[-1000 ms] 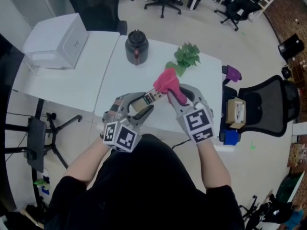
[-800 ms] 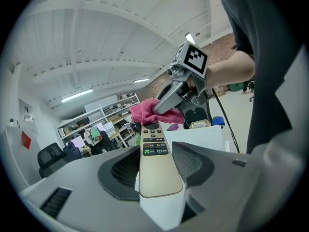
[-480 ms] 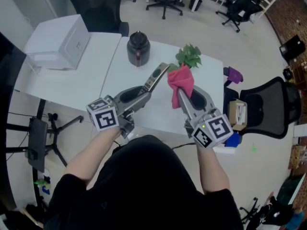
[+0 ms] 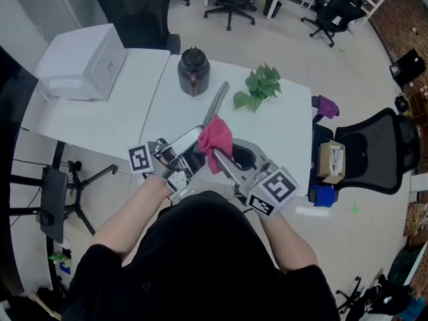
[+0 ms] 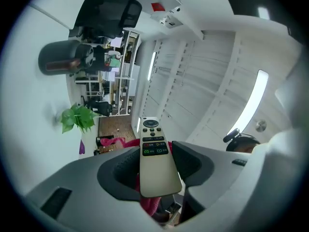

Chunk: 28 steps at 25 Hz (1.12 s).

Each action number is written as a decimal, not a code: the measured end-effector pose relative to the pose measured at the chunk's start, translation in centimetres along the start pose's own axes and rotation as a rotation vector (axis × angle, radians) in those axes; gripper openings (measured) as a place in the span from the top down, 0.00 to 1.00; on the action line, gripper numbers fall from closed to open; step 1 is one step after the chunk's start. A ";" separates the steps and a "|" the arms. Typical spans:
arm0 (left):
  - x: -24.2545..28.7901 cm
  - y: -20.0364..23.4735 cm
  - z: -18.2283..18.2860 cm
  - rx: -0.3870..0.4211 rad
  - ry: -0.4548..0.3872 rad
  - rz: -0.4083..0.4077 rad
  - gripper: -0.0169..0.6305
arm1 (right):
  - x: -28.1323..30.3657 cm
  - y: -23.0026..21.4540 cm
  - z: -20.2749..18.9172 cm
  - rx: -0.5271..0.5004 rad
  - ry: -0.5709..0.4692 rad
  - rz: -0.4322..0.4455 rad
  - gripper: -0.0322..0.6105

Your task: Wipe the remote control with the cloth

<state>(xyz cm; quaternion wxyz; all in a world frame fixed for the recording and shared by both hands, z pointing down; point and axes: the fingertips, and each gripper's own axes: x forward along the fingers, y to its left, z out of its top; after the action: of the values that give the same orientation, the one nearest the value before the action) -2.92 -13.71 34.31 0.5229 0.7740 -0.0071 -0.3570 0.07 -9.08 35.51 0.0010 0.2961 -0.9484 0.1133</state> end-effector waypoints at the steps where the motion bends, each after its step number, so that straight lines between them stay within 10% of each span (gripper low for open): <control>1: 0.0 -0.2 -0.4 -0.006 0.017 -0.012 0.65 | -0.1 -0.2 0.1 0.004 -0.004 -0.002 0.79; 16: -0.1 -1.0 -4.5 -0.050 0.199 -0.061 0.65 | -3.3 -6.0 5.4 0.012 -0.153 -0.145 0.79; 28: 0.4 -1.3 -1.3 -0.034 0.107 -0.071 0.65 | -1.0 2.3 0.5 0.000 -0.030 0.123 0.79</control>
<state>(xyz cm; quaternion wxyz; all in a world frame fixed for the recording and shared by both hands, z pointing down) -2.43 -12.25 33.30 0.5225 0.7828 0.0544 -0.3336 -0.40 -6.76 34.47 -0.0204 0.2389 -0.9647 0.1087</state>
